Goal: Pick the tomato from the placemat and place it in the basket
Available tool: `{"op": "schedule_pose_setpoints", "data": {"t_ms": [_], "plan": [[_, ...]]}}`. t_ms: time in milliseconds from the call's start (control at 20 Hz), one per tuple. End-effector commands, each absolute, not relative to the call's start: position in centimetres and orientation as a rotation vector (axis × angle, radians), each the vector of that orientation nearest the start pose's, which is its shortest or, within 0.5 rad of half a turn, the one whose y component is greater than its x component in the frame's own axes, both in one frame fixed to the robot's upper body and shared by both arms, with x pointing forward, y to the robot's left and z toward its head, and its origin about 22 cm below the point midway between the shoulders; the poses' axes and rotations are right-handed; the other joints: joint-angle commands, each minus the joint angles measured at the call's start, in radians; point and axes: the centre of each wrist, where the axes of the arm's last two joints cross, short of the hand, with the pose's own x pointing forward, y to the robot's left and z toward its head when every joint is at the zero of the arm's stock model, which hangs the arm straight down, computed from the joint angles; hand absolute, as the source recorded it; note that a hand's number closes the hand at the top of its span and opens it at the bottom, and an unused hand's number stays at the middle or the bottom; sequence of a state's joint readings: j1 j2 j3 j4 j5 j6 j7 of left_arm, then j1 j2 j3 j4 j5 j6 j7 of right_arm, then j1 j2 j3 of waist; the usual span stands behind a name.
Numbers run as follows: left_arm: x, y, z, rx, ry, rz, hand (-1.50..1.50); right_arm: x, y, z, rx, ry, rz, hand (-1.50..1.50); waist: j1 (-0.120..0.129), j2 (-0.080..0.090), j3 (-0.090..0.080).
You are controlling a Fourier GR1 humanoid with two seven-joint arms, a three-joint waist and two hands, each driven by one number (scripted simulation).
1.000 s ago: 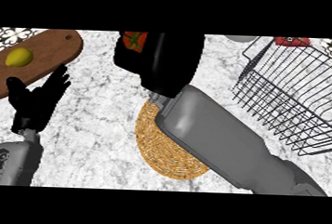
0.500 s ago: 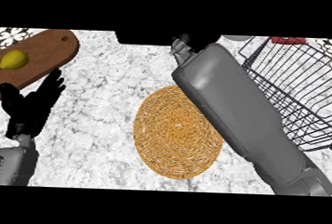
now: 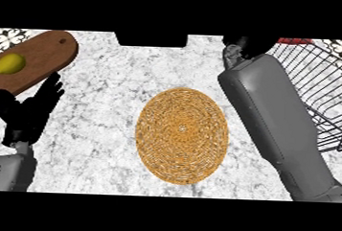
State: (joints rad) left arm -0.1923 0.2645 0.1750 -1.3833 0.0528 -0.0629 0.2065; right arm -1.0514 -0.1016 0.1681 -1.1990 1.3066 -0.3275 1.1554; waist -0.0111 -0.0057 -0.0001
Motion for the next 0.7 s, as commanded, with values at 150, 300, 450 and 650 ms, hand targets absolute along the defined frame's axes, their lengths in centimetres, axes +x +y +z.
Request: {"op": "schedule_pose_setpoints", "data": {"t_ms": [150,300,450,650], "plan": [[29.3,32.5,3.9,0.201,-1.378,-0.055,0.00,36.9,-12.9,19.4,-1.405,-1.320,-0.047,1.50,0.002,0.003,0.000],[29.9,30.9,5.0,0.188,-1.394,-0.062,0.00,36.8,-14.4,18.7,-1.388,-1.331,-0.060,1.50,0.009,0.004,0.000],[30.0,31.9,5.1,0.181,-1.378,-0.071,0.00,36.5,-16.5,17.5,-1.398,-1.316,-0.068,1.50,0.009,0.005,0.000],[29.3,31.7,5.6,0.178,-1.382,-0.065,0.00,37.2,-19.3,15.9,-1.456,-1.217,-0.302,-1.50,0.016,0.007,0.001]]}}
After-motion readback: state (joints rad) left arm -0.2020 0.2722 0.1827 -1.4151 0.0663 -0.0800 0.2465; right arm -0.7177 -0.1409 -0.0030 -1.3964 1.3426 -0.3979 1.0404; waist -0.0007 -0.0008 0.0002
